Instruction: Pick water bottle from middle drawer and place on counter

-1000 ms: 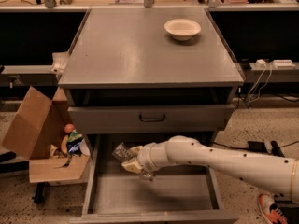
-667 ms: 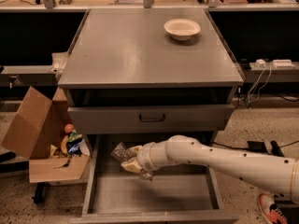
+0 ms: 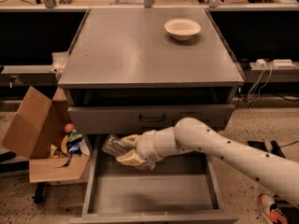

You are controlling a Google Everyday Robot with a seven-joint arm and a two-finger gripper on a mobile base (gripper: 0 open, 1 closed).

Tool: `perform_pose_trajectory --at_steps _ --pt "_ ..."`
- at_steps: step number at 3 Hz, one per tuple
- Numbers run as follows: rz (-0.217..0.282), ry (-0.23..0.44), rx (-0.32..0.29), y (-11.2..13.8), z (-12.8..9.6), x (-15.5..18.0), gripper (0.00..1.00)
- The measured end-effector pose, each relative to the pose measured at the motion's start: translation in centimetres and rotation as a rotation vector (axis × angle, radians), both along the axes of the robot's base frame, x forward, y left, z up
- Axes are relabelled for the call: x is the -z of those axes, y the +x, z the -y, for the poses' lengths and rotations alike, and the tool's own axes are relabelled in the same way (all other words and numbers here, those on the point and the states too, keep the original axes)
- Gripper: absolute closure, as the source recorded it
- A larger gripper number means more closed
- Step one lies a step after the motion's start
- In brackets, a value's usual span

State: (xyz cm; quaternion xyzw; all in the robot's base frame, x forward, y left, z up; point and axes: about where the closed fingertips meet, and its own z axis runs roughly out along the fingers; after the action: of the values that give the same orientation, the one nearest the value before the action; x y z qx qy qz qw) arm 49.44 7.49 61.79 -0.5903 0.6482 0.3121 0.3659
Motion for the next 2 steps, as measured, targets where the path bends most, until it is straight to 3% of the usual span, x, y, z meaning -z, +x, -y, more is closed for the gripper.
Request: perform_pose_trajectory --at_steps 1,2 --pt "0.118 0.022 -0.13 -1.5 -0.5 -6.2 1.0" --pt "0.219 0.009 -0.215 -2.2 -1.1 -12.6 1.0"
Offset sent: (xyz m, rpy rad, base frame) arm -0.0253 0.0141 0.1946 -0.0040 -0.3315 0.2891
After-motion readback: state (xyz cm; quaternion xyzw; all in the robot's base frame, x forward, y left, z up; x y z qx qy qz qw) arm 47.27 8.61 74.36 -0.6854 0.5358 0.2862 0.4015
